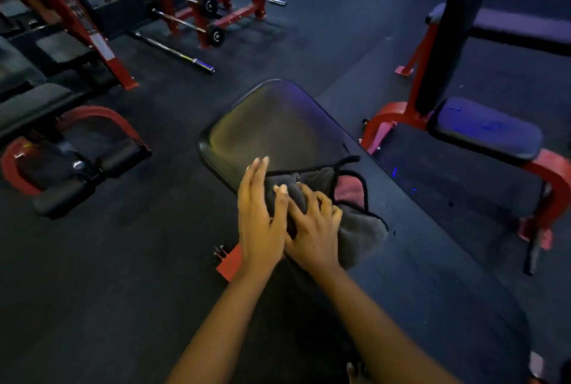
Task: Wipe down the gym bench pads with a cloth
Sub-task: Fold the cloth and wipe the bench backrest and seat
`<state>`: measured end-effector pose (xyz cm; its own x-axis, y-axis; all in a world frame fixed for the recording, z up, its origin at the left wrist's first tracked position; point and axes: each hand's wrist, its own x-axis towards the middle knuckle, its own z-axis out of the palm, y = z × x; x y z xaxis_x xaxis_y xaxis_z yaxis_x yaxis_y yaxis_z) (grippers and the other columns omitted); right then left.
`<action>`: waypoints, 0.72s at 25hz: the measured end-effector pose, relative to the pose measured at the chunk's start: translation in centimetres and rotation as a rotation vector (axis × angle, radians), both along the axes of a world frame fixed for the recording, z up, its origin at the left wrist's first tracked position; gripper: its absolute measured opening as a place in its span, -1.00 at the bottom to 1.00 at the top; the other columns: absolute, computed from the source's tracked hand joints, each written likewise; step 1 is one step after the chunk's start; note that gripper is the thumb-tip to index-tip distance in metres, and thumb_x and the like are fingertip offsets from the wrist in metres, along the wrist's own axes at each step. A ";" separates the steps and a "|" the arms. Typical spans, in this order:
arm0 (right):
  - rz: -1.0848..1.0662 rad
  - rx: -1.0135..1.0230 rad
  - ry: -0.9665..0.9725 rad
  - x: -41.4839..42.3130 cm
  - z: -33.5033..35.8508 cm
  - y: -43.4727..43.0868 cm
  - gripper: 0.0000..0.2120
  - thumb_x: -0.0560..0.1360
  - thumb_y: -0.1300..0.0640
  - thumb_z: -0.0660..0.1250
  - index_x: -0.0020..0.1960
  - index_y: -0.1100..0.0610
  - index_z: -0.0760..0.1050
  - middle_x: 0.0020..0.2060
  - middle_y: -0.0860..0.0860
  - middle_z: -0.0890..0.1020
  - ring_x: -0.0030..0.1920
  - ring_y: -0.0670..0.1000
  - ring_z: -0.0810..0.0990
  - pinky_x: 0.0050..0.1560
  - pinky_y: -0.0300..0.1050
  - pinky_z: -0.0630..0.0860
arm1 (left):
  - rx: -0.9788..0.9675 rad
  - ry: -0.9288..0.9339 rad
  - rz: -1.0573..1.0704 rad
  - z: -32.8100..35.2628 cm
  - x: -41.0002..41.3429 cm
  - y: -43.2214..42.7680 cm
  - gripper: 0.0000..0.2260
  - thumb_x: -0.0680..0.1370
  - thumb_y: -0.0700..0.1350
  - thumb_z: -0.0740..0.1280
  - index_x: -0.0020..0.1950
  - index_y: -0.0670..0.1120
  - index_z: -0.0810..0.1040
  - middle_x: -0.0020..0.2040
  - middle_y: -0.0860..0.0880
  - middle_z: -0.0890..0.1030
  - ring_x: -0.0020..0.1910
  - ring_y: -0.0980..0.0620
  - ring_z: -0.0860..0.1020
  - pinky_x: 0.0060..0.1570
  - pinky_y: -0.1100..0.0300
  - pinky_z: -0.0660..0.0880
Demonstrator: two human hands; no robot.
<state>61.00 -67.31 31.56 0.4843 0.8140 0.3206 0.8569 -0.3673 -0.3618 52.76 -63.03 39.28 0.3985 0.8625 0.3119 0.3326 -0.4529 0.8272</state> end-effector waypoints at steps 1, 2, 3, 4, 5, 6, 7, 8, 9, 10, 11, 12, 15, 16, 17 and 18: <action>0.003 0.001 0.030 0.3 -0.2 0.0 -0.46 0.46 -0.25 0.08 0.42 -0.17 0.21 0.38 0.03 0.35 0.32 0.11 0.22 0.18 0.21 0.32 | 0.085 0.105 -0.106 0.2 0.9 1.2 -0.54 0.57 0.09 0.10 0.47 0.02 0.22 0.48 0.01 0.23 0.47 0.14 0.14 0.44 0.28 0.07; -0.003 0.007 0.071 0.9 -0.2 0.3 -0.48 0.47 -0.23 0.07 0.41 -0.17 0.22 0.38 0.02 0.34 0.34 0.10 0.21 0.22 0.21 0.29 | 0.180 0.209 -0.185 0.2 1.7 2.6 -0.53 0.57 0.11 0.06 0.47 0.01 0.22 0.48 0.01 0.24 0.49 0.11 0.12 0.47 0.14 0.03; -0.034 0.018 0.111 1.6 -0.3 0.7 -0.50 0.48 -0.22 0.06 0.41 -0.17 0.23 0.38 0.02 0.34 0.35 0.10 0.21 0.24 0.21 0.27 | 0.277 0.305 -0.244 0.1 2.5 3.9 -0.52 0.56 0.11 0.03 0.46 0.00 0.23 0.47 0.00 0.26 0.50 0.08 0.11 0.48 0.05 0.01; -0.103 0.044 0.144 2.7 -0.4 1.2 -0.52 0.49 -0.20 0.06 0.40 -0.18 0.23 0.37 0.01 0.35 0.34 0.10 0.24 0.24 0.20 0.26 | 0.366 0.395 -0.299 -0.2 3.3 5.2 -0.52 0.56 0.11 0.02 0.46 -0.01 0.25 0.46 -0.01 0.28 0.49 0.05 0.13 0.48 0.00 0.02; -0.189 0.074 0.173 4.2 -0.7 1.6 -0.53 0.49 -0.20 0.06 0.39 -0.20 0.24 0.36 0.00 0.36 0.33 0.11 0.26 0.23 0.20 0.26 | 0.439 0.484 -0.346 -0.9 3.9 6.2 -0.51 0.56 0.11 0.01 0.45 -0.02 0.27 0.45 -0.03 0.31 0.49 0.02 0.16 0.47 -0.03 0.04; -0.273 0.098 0.203 5.9 -0.9 2.0 -0.53 0.49 -0.21 0.05 0.39 -0.22 0.26 0.35 -0.01 0.37 0.32 0.11 0.28 0.23 0.20 0.25 | 0.498 0.574 -0.383 -1.6 4.4 6.9 -0.51 0.56 0.13 0.00 0.45 -0.03 0.28 0.44 -0.04 0.34 0.47 -0.01 0.19 0.45 -0.05 0.06; -0.343 0.110 0.233 7.8 -1.1 2.5 -0.52 0.48 -0.23 0.03 0.38 -0.24 0.26 0.34 -0.01 0.38 0.32 0.11 0.28 0.24 0.21 0.23 | 0.560 0.677 -0.416 -2.3 4.8 7.3 -0.50 0.57 0.15 -0.03 0.44 -0.02 0.30 0.43 -0.05 0.36 0.46 -0.03 0.23 0.44 -0.06 0.07; -0.392 0.111 0.254 9.7 -1.2 2.8 -0.51 0.47 -0.24 0.02 0.38 -0.25 0.27 0.34 0.00 0.38 0.33 0.11 0.28 0.26 0.20 0.20 | 0.638 0.785 -0.449 -3.1 5.1 7.6 -0.48 0.59 0.19 -0.09 0.43 -0.01 0.32 0.41 -0.05 0.39 0.45 -0.05 0.26 0.42 -0.07 0.07; -0.424 0.104 0.263 11.6 -1.5 3.2 -0.52 0.47 -0.25 0.03 0.38 -0.25 0.27 0.34 0.00 0.38 0.33 0.11 0.27 0.27 0.19 0.19 | 0.716 0.891 -0.486 -3.8 5.3 7.7 -0.45 0.59 0.22 -0.16 0.41 0.01 0.35 0.40 -0.04 0.41 0.44 -0.07 0.30 0.41 -0.10 0.07; -0.450 0.093 0.261 13.5 -1.8 3.4 -0.54 0.49 -0.23 0.06 0.38 -0.25 0.27 0.34 0.00 0.39 0.33 0.11 0.27 0.27 0.17 0.18 | 0.780 0.976 -0.516 -4.4 5.3 7.9 -0.41 0.58 0.24 -0.21 0.40 0.02 0.37 0.40 -0.04 0.41 0.43 -0.09 0.32 0.39 -0.12 0.06; -0.473 0.086 0.258 15.1 -2.1 3.6 -0.56 0.51 -0.21 0.10 0.38 -0.24 0.28 0.32 0.01 0.39 0.32 0.12 0.27 0.26 0.16 0.18 | 0.816 1.030 -0.531 -4.7 5.2 8.0 -0.39 0.57 0.26 -0.22 0.40 0.03 0.38 0.41 -0.04 0.41 0.42 -0.10 0.32 0.37 -0.14 0.06; -0.496 0.078 0.260 16.8 -2.4 3.7 -0.58 0.52 -0.20 0.12 0.37 -0.22 0.30 0.31 0.02 0.40 0.31 0.13 0.28 0.25 0.16 0.19 | 0.844 1.046 -0.531 -4.9 5.1 8.1 -0.38 0.56 0.28 -0.22 0.40 0.04 0.37 0.42 -0.04 0.39 0.43 -0.11 0.31 0.37 -0.15 0.06; -0.563 -0.031 0.385 21.3 -3.3 3.0 -0.58 0.54 -0.21 0.08 0.34 -0.14 0.38 0.28 0.06 0.43 0.28 0.17 0.32 0.26 0.18 0.22 | 0.896 1.036 -0.515 -5.1 5.2 8.2 -0.42 0.55 0.29 -0.13 0.43 0.05 0.33 0.44 -0.05 0.36 0.44 -0.12 0.28 0.38 -0.16 0.06; -0.566 -0.074 0.423 22.2 -3.6 2.7 -0.57 0.54 -0.23 0.05 0.34 -0.13 0.38 0.28 0.08 0.44 0.28 0.17 0.32 0.27 0.19 0.23 | 0.903 1.032 -0.511 -5.2 5.2 8.2 -0.43 0.54 0.29 -0.09 0.43 0.05 0.32 0.44 -0.05 0.36 0.45 -0.12 0.27 0.38 -0.17 0.05; -0.562 -0.097 0.431 22.6 -3.9 2.4 -0.55 0.53 -0.24 0.04 0.34 -0.12 0.38 0.28 0.09 0.45 0.28 0.18 0.33 0.26 0.19 0.24 | 0.895 1.030 -0.512 -5.2 5.1 8.2 -0.43 0.53 0.29 -0.06 0.43 0.05 0.31 0.44 -0.04 0.35 0.45 -0.12 0.26 0.38 -0.17 0.05; -0.560 -0.090 0.412 22.4 -4.0 2.0 -0.55 0.53 -0.24 0.05 0.34 -0.12 0.38 0.27 0.10 0.46 0.27 0.18 0.34 0.25 0.17 0.25 | 0.893 1.026 -0.512 -5.2 5.1 8.2 -0.43 0.52 0.29 -0.05 0.43 0.06 0.31 0.44 -0.04 0.35 0.46 -0.11 0.26 0.39 -0.17 0.05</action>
